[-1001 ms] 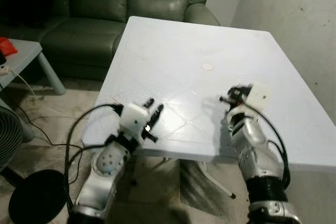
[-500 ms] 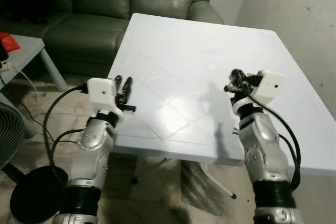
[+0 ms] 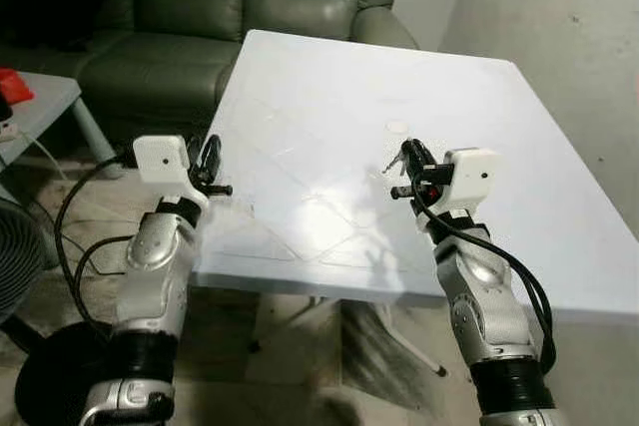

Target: Hang keys on a hook

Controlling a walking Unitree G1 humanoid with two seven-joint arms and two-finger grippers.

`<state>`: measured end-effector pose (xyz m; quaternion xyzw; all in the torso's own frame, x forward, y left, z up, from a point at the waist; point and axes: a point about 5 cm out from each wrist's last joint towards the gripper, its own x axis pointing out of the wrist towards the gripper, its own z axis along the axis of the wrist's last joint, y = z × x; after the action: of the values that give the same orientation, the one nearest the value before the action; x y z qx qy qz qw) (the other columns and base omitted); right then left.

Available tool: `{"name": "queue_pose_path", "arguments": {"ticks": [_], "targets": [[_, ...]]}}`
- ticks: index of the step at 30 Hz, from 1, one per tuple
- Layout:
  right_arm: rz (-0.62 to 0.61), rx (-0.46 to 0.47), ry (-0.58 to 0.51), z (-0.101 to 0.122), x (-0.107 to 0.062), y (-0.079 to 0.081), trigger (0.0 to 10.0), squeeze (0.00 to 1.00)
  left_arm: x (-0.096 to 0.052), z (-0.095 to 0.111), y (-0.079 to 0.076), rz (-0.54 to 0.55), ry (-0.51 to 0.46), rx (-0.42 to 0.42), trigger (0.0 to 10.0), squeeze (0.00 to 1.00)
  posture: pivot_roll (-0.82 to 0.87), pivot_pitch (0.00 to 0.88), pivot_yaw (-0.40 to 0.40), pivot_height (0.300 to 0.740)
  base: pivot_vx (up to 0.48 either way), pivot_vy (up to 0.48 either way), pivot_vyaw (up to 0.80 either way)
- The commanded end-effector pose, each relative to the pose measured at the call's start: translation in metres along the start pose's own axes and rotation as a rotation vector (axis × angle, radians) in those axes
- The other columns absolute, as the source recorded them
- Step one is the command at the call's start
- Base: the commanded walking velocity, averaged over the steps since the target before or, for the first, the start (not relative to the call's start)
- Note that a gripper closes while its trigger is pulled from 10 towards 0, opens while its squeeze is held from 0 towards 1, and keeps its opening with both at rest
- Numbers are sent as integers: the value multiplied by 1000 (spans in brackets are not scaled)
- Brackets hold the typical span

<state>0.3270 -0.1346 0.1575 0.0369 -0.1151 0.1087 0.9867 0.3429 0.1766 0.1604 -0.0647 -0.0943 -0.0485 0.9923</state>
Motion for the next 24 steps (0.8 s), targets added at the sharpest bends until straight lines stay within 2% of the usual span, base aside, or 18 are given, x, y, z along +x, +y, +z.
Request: {"name": "queue_pose_path", "arguments": {"ticks": [1, 4, 9, 16, 24], "targets": [[-14, -10, -8, 1, -1, -4, 10000, 0, 2, -1, 1, 12, 2, 2, 10000, 0, -47, 0, -50, 740, 0, 0, -631], [-41, -59, -8, 1, -2, -9, 10000, 0, 5, -4, 1, 24, 10, -14, 10000, 0, -75, 0, -34, 740, 0, 0, -633], [-47, -81, -6, -1, -2, -10, 10000, 0, 9, -3, 1, 29, 8, -30, 10000, 0, -81, 0, -33, 740, 0, 0, -644], [-51, -105, 4, -3, -1, -12, 10000, 0, 10, -3, 6, 60, 10, -38, 10000, 0, -74, 0, -33, 740, 0, 404, -654], [-42, -129, 26, -9, -3, -9, 10000, 0, 8, -9, 9, 104, 36, -47, 10000, 0, -66, 0, -43, 740, 0, 0, -666]]}}
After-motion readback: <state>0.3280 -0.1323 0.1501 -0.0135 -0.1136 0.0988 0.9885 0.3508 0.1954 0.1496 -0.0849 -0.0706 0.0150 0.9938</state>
